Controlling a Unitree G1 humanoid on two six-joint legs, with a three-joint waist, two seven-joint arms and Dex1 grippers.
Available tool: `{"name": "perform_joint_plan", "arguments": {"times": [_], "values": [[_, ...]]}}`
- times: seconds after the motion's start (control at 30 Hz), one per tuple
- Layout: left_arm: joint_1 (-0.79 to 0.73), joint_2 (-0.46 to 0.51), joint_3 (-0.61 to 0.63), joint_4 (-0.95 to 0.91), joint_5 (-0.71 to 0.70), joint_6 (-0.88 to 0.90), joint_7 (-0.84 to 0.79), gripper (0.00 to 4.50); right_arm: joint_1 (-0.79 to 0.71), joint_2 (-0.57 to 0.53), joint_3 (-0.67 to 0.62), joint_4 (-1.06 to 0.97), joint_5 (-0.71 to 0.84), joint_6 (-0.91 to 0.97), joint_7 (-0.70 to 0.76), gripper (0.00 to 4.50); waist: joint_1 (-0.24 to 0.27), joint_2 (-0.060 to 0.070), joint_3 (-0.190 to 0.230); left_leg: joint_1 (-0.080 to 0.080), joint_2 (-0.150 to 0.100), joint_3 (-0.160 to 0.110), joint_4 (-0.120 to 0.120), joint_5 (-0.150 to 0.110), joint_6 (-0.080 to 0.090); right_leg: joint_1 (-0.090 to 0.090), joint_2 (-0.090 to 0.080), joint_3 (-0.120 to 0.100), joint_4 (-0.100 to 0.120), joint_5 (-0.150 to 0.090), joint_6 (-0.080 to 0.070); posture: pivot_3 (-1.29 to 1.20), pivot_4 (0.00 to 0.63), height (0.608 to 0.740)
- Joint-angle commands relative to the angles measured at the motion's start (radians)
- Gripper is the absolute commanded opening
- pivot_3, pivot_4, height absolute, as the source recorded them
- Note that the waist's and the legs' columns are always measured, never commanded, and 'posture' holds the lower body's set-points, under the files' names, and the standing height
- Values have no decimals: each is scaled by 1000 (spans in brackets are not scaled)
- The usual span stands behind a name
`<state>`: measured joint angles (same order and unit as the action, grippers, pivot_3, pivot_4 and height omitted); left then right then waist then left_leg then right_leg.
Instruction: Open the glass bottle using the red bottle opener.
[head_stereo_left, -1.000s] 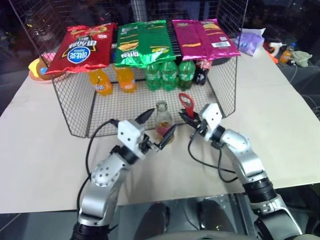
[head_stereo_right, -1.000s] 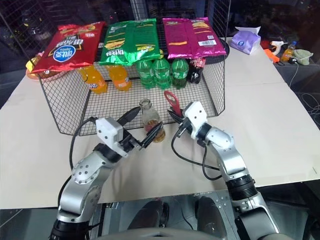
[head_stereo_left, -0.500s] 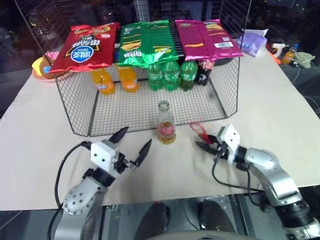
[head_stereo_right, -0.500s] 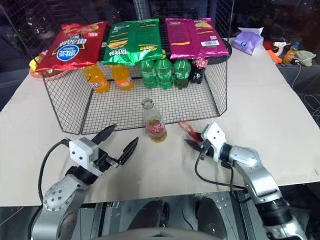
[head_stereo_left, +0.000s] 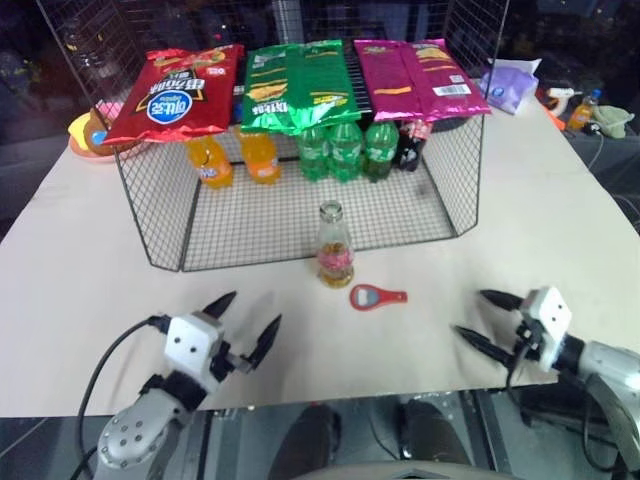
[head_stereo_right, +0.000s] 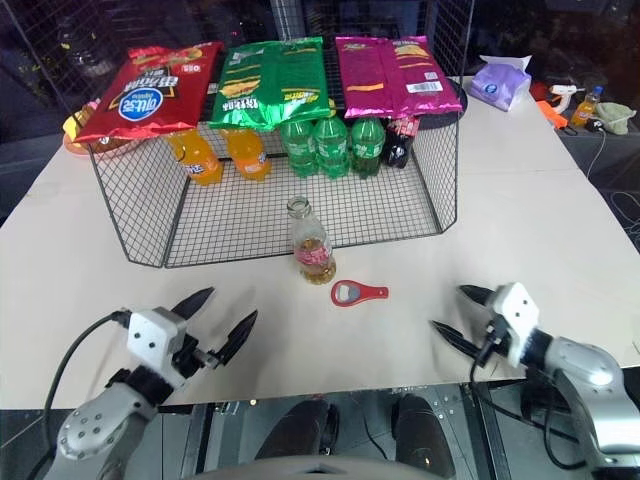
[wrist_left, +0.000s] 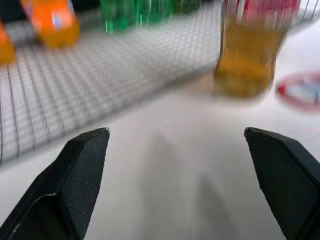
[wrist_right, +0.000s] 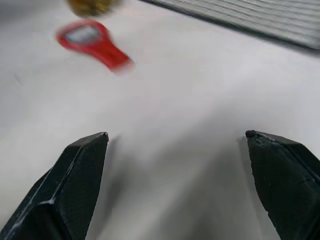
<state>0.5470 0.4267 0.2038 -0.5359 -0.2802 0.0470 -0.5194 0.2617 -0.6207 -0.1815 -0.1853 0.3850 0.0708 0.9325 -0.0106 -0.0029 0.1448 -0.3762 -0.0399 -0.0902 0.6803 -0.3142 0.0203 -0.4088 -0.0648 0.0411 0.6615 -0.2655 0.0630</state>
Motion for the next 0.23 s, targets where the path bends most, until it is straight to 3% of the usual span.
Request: {"name": "perform_joint_plan", "arguments": {"times": [0.03,0.23], "values": [[34,16,60,-15,-23,-38,-33,4500,18,3,-91,51,54,-110,58,4464,-1,0,0,1,0,0,0,0,0,1,0,0,0,0,0,0,150,740],[58,14,70,-7,-19,-37,-52,4500,-1,1,-119,169,56,-190,105,4464,-1,-2,3,16,2,1,-3,-1,2,16,0,0,-3,-1,0,0,150,740]]}}
